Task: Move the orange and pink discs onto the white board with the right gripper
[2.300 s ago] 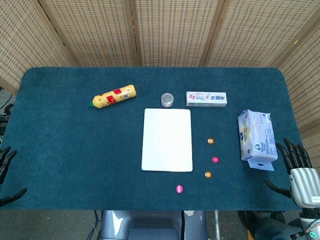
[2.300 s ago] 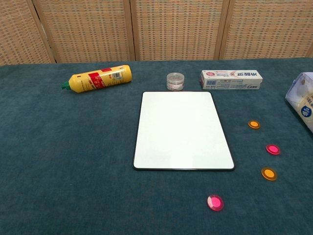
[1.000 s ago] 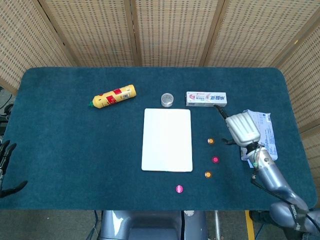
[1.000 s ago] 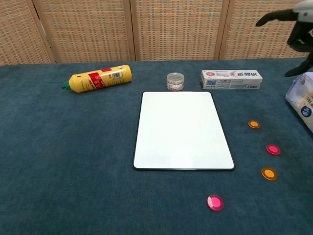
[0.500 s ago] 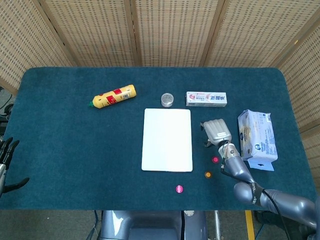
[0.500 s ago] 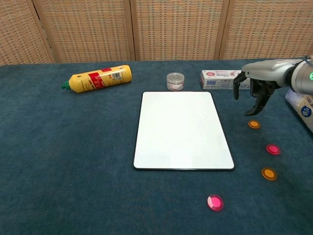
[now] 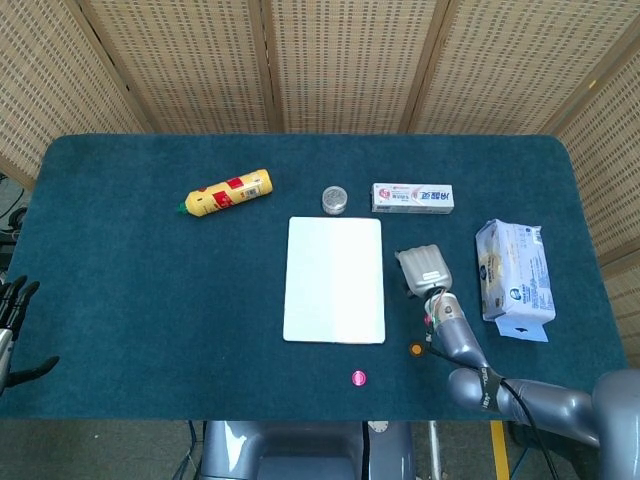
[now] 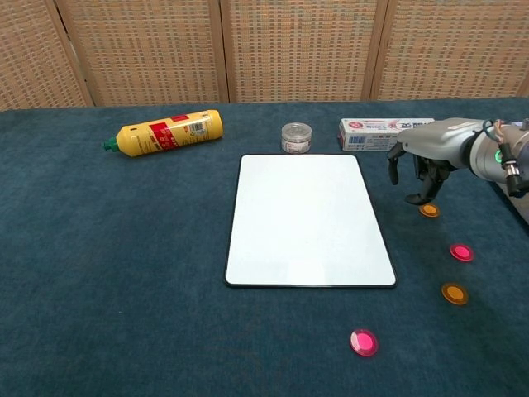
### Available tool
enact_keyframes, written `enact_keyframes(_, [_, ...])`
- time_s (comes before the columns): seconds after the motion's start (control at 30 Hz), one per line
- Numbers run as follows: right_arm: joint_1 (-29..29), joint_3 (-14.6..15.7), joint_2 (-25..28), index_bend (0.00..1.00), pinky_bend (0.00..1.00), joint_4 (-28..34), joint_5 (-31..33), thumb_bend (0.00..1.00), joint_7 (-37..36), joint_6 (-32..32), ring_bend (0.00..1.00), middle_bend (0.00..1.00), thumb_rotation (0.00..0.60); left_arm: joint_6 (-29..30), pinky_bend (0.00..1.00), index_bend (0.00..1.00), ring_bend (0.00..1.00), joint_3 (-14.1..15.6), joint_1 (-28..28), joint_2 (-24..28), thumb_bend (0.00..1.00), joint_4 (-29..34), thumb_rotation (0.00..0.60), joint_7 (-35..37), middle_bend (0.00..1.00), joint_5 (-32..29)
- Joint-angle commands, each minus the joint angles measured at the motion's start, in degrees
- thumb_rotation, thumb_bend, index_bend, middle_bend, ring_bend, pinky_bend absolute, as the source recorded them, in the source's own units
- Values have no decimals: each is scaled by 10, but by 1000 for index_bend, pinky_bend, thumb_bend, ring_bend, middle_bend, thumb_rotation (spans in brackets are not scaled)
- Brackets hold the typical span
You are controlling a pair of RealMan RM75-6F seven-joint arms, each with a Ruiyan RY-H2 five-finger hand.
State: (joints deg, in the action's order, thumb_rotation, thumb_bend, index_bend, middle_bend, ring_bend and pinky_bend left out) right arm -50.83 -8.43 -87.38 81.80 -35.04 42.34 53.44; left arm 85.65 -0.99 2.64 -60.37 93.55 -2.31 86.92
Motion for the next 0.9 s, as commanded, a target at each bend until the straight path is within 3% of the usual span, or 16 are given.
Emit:
enact_keyframes(0.03, [0,11,-10,388,1000,-15,-1,385,8,5,945,981,600,0,0,0,0,0,0,0,0,0,600,0,0,-1])
enact_keyframes(0.57, [16,43,-44,388,1000,-79,-24,386,18,14,944,981,600,-2,0,0,0,1,2,-2,0,1,600,-8,0,-2])
enact_keyframes(0.9, [28,46,-63,388,1000,-116,-50,386,9,11,945,981,600,-4,0,0,0,2,3,-3,0,1,600,-10,0,-4])
